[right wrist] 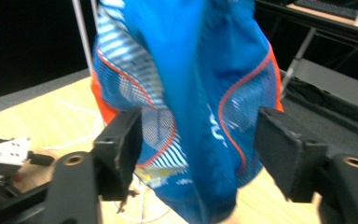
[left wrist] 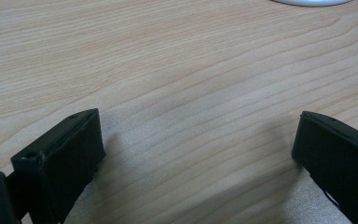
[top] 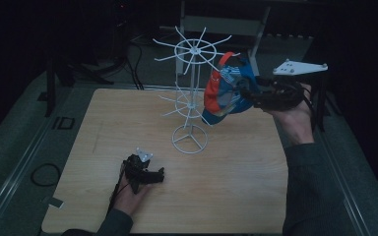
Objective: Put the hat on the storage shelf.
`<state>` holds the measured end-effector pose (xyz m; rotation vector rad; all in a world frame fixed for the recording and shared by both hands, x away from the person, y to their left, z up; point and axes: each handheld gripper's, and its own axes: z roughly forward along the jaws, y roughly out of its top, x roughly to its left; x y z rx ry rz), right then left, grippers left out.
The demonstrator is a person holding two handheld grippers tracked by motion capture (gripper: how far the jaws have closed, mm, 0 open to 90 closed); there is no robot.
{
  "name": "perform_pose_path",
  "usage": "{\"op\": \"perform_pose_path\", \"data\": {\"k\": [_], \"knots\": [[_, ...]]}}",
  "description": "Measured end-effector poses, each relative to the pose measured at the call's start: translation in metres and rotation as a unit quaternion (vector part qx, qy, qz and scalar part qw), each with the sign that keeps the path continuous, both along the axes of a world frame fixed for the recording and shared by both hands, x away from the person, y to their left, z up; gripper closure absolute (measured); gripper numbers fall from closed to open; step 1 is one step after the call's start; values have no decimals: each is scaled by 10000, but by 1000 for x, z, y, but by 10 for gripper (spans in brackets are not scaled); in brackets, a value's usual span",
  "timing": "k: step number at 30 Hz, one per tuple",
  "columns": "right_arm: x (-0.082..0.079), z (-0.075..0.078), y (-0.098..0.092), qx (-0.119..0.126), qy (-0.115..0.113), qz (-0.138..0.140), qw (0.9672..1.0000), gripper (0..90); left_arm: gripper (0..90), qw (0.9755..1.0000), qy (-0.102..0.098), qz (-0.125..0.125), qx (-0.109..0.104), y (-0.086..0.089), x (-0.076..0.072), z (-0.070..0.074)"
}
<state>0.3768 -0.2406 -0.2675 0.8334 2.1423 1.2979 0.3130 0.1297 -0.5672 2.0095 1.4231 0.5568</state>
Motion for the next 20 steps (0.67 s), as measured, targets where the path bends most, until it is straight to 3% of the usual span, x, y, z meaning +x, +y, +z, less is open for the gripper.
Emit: {"op": "perform_pose_path", "data": {"k": [5,20], "knots": [[-1,-7,-5,4,64,-114,9999,255,24,10000,-7,8,-7,0,0,0],[-12,-21,-9,-105,197,-79,9997,226,24,10000,-7,10,-9,0,0,0]]}}
